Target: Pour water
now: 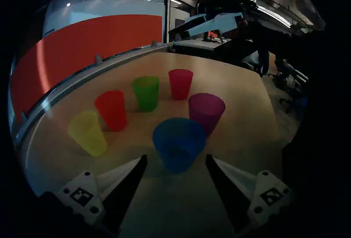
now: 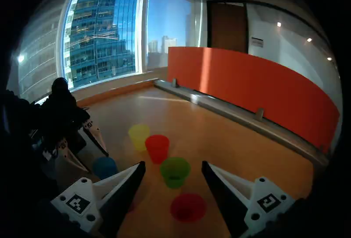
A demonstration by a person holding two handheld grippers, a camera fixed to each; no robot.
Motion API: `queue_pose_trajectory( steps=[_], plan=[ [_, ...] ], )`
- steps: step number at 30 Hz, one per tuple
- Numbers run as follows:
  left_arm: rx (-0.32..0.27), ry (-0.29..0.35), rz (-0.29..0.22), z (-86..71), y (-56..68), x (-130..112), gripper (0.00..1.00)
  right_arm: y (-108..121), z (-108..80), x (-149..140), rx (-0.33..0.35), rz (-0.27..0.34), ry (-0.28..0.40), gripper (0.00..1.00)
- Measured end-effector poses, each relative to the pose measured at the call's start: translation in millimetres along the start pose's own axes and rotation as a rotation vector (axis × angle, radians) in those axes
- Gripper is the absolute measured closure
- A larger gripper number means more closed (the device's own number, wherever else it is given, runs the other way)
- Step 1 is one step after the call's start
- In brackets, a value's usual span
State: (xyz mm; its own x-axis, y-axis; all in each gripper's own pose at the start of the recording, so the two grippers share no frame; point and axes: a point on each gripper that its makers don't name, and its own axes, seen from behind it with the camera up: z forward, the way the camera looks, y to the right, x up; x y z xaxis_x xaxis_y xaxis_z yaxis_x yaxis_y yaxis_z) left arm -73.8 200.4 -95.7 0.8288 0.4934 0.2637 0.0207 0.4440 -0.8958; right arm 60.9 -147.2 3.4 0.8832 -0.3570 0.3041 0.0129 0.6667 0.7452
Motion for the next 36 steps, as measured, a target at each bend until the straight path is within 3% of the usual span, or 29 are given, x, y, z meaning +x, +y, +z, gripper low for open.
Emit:
queue_pose_trajectory(
  steps=[17,36],
  plan=[
    [-0.031,-0.007,-0.005,37.6,6.5,5,0.0,6,8.4,-5,0.009,0.012,-0.011,0.01],
    [-0.03,-0.021,0.021,47.8,5.4,12,0.01,12,9.5,-9,0.002,0.015,-0.015,0.01]
  ],
)
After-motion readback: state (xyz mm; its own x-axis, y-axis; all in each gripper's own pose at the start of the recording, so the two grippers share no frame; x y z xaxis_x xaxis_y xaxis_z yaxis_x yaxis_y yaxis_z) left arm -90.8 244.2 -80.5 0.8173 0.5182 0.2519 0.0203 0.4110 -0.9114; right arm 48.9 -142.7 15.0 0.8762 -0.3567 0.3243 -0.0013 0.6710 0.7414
